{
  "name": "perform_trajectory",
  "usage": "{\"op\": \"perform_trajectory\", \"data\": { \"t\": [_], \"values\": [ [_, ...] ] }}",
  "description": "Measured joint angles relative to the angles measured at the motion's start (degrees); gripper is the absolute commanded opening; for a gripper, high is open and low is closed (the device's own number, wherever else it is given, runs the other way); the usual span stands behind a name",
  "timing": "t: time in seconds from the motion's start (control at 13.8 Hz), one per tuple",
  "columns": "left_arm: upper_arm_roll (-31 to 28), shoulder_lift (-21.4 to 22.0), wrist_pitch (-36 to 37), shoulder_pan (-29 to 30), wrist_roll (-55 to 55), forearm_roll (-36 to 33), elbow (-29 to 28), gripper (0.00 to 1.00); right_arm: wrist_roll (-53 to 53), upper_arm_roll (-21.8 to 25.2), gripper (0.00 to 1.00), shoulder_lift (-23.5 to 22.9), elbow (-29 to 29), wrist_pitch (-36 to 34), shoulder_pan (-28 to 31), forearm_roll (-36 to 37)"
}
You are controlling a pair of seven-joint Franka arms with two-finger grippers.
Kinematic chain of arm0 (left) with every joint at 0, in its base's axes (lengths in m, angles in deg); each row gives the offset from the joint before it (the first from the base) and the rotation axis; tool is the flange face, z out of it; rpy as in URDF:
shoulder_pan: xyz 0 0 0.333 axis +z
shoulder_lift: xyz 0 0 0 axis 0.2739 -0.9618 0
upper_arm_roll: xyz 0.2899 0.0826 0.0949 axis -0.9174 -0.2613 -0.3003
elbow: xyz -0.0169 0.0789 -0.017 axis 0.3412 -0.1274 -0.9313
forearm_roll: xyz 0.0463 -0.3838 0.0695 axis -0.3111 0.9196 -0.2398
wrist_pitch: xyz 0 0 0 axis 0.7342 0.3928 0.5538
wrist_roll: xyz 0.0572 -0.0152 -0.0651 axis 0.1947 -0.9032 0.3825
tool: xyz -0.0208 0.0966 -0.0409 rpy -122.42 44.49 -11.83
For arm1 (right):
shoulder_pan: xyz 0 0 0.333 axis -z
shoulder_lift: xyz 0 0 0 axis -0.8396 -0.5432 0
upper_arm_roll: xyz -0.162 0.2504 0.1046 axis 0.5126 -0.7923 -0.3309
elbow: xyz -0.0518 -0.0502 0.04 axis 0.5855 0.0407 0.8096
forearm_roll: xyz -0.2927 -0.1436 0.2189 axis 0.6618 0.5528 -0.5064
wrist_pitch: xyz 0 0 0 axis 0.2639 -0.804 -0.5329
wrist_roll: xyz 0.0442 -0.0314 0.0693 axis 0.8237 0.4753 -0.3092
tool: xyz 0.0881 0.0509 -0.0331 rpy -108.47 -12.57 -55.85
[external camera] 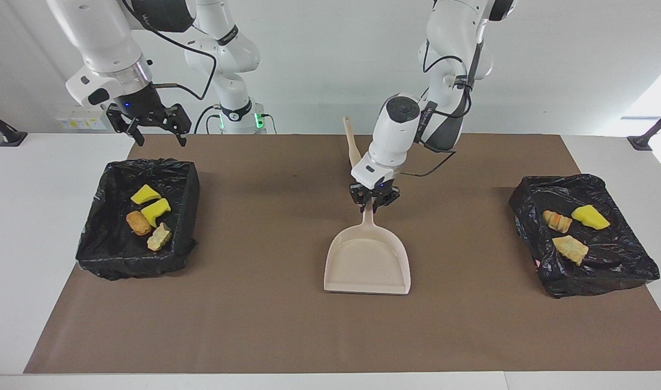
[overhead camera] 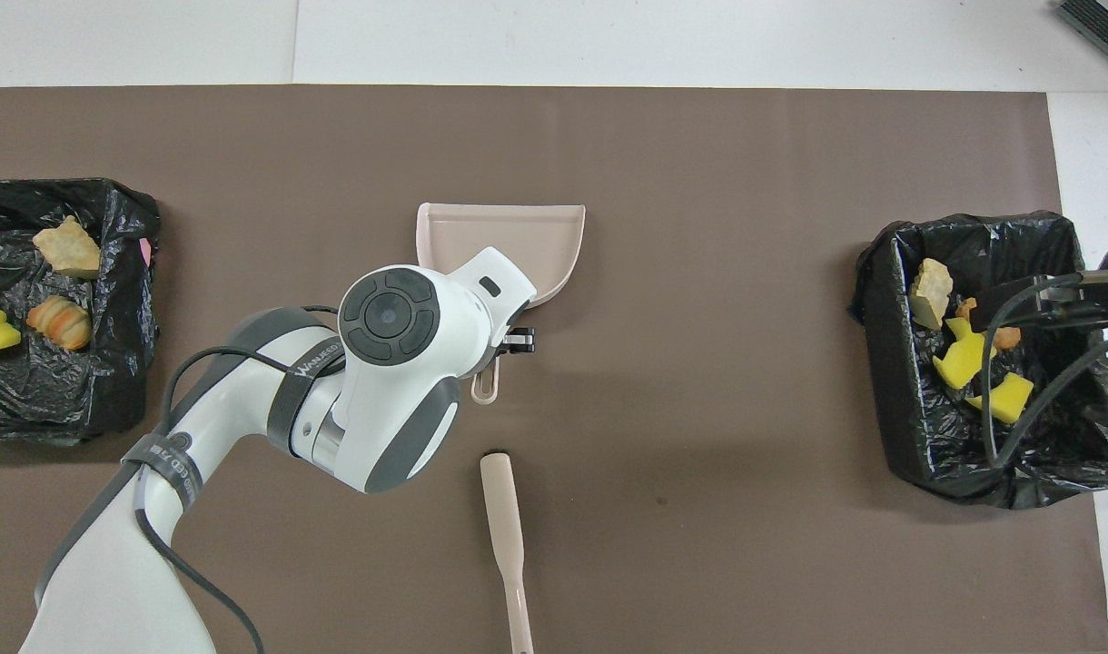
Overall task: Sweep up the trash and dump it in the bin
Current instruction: 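Bring the empty dustpan back to the table center with the left gripper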
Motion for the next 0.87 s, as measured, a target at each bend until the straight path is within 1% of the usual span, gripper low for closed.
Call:
{"op": "perform_trajectory", "data": {
  "t": [0.22, 0.29, 0.36, 0.43, 0.58, 0.87],
  "values": [
    [0.0, 0.0, -0.1, 0.0, 0.7, 0.0, -0.4, 0.00, 0.1, -0.4, 1.00, 0.0, 0.0, 0.0, 0.0, -0.1],
    [0.0, -0.1, -0.2, 0.0, 1.0, 0.0, -0.5, 0.16, 0.1, -0.5, 1.00, 0.0, 0.0, 0.0, 0.0, -0.1],
    [0.0, -0.2, -0.3, 0.0, 1.2, 0.0, -0.6, 0.55, 0.1, -0.5, 1.00, 0.0, 0.0, 0.0, 0.1, -0.1],
    [0.0, -0.3, -0.3, -0.1, 2.1, 0.0, -0.6, 1.00, 0.1, -0.5, 1.00, 0.0, 0.0, 0.0, 0.2, -0.1],
    [0.1, -0.3, -0.4, -0.1, 4.8, 0.0, -0.5, 1.00, 0.1, -0.4, 1.00, 0.0, 0.0, 0.0, 0.3, -0.1],
    [-0.6, 0.4, -0.1, 0.1, 5.7, 0.0, -0.1, 1.00, 0.1, -0.4, 1.00, 0.0, 0.0, 0.0, 0.3, -0.1]
  ]
}}
